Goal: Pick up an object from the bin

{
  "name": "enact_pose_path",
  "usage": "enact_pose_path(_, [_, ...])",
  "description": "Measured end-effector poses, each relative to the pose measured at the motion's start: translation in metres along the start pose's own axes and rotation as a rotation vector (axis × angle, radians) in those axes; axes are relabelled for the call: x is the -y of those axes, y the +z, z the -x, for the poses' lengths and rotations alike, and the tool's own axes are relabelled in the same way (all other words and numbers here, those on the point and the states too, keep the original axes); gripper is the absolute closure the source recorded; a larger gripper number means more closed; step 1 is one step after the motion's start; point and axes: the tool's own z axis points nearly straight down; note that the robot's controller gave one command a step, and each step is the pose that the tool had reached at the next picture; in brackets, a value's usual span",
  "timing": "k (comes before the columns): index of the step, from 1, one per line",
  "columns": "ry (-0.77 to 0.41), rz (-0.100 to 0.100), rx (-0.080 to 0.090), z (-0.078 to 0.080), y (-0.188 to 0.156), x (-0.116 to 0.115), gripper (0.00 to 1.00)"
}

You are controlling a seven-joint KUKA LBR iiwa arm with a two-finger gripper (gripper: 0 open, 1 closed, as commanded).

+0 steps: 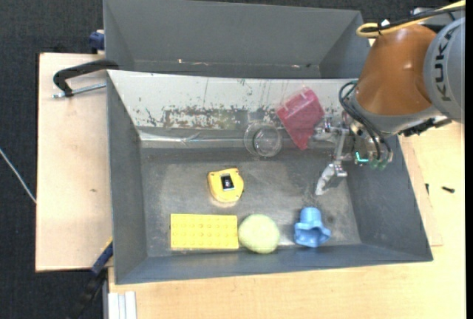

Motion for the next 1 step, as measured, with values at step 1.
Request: enact_pose_path(1, [-0.001,-0.001,0.008,0.002,-0.0042,-0.0001,0.0])
